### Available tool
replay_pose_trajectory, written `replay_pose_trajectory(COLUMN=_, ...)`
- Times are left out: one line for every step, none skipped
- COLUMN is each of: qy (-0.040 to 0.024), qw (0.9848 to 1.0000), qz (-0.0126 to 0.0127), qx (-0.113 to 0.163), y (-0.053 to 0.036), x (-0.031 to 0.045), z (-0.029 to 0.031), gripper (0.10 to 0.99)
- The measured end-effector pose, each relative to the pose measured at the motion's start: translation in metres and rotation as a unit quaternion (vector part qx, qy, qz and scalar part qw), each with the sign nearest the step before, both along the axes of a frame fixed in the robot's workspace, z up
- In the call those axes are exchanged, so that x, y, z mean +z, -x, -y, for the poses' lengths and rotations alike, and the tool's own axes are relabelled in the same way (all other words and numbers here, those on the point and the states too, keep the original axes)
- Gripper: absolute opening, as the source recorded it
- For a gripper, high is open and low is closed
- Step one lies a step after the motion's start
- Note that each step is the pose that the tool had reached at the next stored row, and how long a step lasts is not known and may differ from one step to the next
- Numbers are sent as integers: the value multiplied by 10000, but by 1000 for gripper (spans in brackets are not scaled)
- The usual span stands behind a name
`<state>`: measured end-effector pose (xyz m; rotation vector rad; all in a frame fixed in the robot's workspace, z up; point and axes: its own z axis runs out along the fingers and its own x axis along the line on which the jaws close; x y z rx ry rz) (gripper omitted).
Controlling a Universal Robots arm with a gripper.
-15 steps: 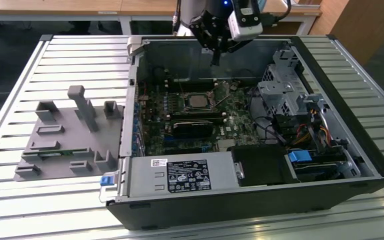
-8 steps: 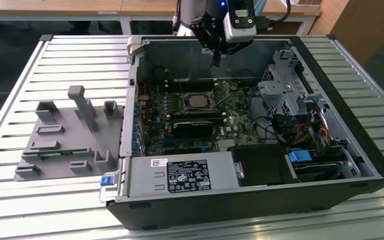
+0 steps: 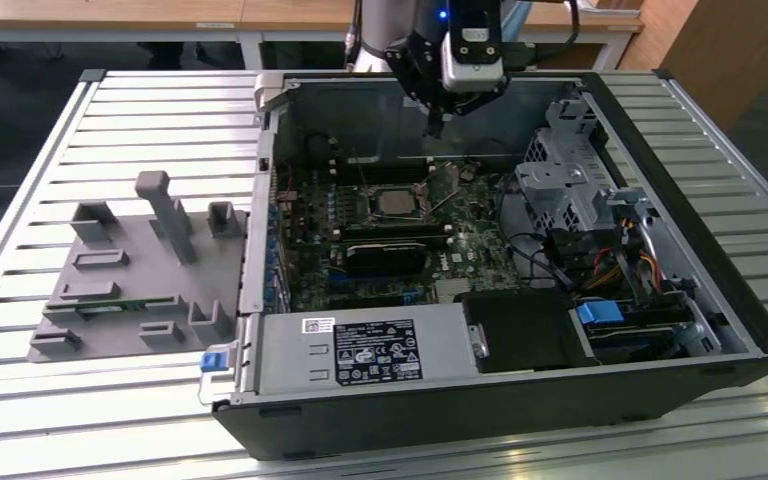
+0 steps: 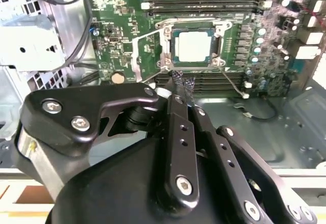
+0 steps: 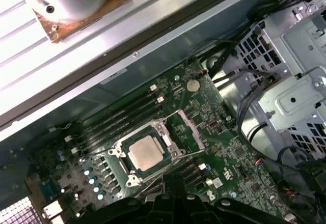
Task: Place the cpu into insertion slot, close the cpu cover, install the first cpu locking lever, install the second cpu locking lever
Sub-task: 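Close the cpu cover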
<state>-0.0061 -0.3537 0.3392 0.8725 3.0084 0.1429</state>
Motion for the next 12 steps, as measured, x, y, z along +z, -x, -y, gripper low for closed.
replay_pose_trajectory(qy=0, qw=10000, qz=-1, qx=0, y=-17, x=-18, z=-3, gripper=106)
replay_pose_trajectory(qy=0, qw=10000, qz=-2, qx=0, y=-38, x=-36, z=-7, gripper=106)
replay_pose_trajectory(qy=0, qw=10000, qz=-3, qx=0, y=-59, x=-54, z=-12, gripper=106)
replay_pose_trajectory(qy=-1, qw=10000, qz=-2, qx=-1, y=-74, x=-75, z=-14, gripper=106)
replay_pose_trajectory(qy=-1, qw=10000, qz=-3, qx=-11, y=-78, x=-92, z=-15, gripper=106)
replay_pose_trajectory(qy=-1, qw=10000, qz=-2, qx=-38, y=-79, x=-104, z=-15, gripper=106)
replay_pose_trajectory(qy=0, qw=9999, qz=-2, qx=-108, y=-80, x=-112, z=-15, gripper=106)
replay_pose_trajectory(qy=-1, qw=9998, qz=-2, qx=-195, y=-80, x=-122, z=-15, gripper=106)
replay_pose_trajectory(qy=-1, qw=9996, qz=-2, qx=-283, y=-80, x=-131, z=-15, gripper=106)
replay_pose_trajectory(qy=-1, qw=9993, qz=-2, qx=-369, y=-80, x=-140, z=-15, gripper=106)
replay_pose_trajectory(qy=-1, qw=9989, qz=-3, qx=-460, y=-80, x=-150, z=-15, gripper=106)
replay_pose_trajectory(qy=0, qw=9985, qz=-3, qx=-548, y=-80, x=-160, z=-15, gripper=106)
